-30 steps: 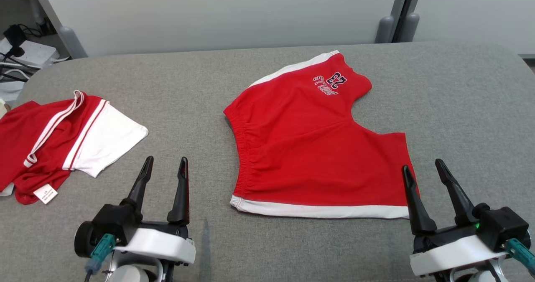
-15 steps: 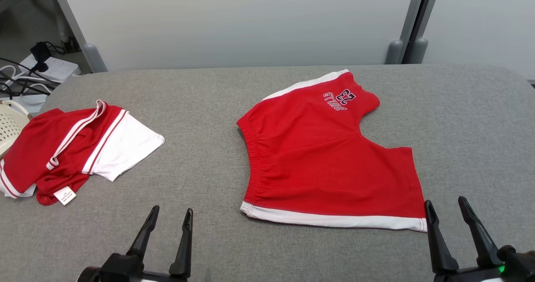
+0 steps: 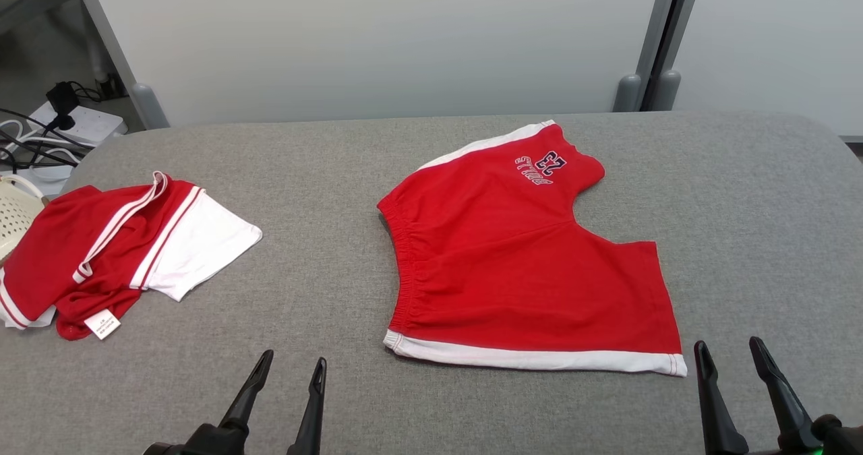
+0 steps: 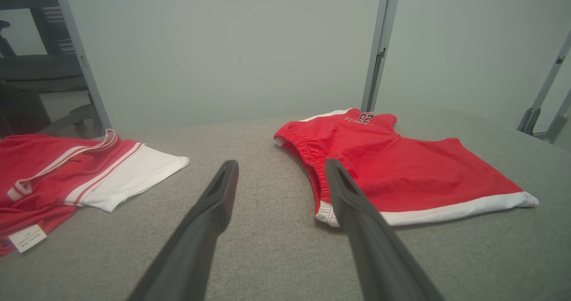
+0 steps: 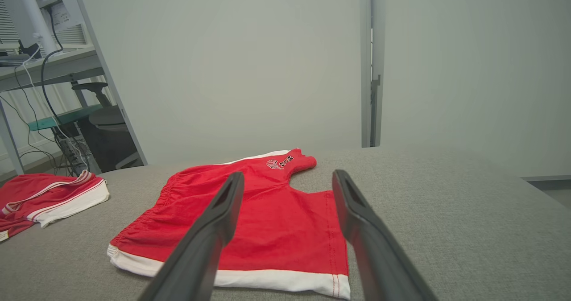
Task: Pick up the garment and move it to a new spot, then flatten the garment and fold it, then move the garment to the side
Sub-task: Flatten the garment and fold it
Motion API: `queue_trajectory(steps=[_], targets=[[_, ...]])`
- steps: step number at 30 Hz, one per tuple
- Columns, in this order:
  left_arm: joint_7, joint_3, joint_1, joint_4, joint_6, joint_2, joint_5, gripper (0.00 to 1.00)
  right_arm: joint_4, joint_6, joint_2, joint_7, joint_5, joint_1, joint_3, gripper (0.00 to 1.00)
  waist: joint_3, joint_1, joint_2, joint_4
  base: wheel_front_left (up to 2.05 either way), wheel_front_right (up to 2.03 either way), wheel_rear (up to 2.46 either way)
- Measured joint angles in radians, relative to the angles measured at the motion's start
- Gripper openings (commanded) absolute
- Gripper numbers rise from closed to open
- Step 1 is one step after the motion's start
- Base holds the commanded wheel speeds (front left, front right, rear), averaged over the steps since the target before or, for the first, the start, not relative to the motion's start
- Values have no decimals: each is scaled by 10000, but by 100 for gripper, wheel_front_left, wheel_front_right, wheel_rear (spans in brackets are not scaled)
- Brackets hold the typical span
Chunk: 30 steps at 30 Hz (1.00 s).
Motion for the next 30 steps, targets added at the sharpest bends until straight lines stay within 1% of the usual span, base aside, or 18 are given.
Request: queue_trajectory(steps=[8,12,16,22,30], targets=[[0,-63,-4,178,-4,0,92,100,0,0,29,0,4,64,100,100,28,0,0,-6,0,0,0],[0,-96,-17,286,-123,-2,142,100,-2,0,25,0,4,64,123,100,68,0,0,-9,0,0,0],[0,-228,-286,794,-270,0,-125,100,-19,0,-13,0,8,59,207,100,215,0,0,-64,0,0,0],[2,-663,-1397,2157,-518,-12,-130,100,-104,0,-146,0,40,-58,355,100,703,0,0,-174,0,0,0],[2,-1212,-3374,4405,-606,-13,-138,100,-242,0,-253,0,113,-750,447,100,1534,0,0,-466,0,0,0]])
